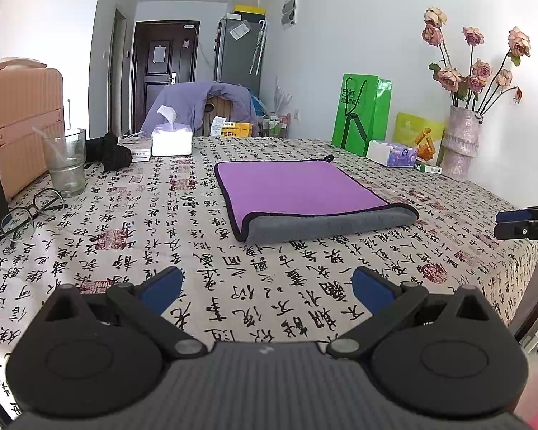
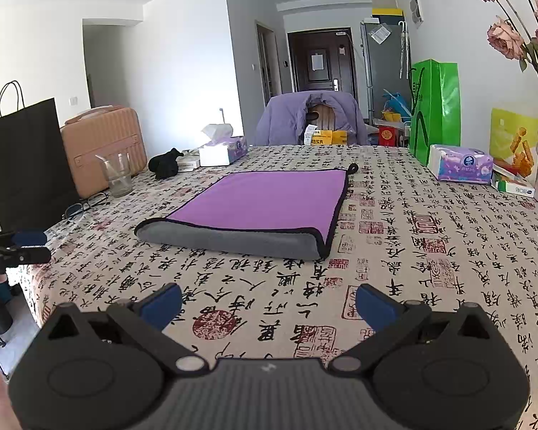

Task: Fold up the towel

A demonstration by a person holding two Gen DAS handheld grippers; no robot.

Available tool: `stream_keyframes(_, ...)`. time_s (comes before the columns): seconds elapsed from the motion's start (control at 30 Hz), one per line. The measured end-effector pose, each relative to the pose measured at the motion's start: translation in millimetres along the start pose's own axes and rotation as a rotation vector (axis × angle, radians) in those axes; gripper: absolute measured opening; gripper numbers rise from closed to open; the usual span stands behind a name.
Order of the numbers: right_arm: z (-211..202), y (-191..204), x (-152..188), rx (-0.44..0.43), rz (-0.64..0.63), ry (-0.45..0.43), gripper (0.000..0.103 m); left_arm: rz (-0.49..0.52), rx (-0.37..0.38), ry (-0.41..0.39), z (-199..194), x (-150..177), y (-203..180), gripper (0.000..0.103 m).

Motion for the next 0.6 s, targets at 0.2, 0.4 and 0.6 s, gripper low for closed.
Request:
stream_keyframes(0.2, -0.5, 0.6, 0.2, -0.002, -0.002, 0.001, 0.103, -0.001, -0.001, -0.001, 0.5, -0.6, -0.1, 0.103)
stream_keyframes(0.4, 0.0, 1.5, 0.1, -0.002, -0.007, 0.003, 0.103, 0.001, 0.0, -0.004, -0.4, -1.3, -0.9, 0.103)
stream_keyframes(0.6, 0.7, 2.4, 0.2, -0.001, -0.011, 0.003, 0.103, -0.001, 0.004, -0.004, -1.0, -1.6, -1.0, 0.103)
Point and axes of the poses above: each gripper's, at about its wrist camera, not at the fingertips, and z roughly the way its jaws point, y to its left, x to its underside, the point moved 9 cm from there along z, roughly the way its jaws point, and after that the axes turned 15 degrees about -x, right-handed, at the moved point
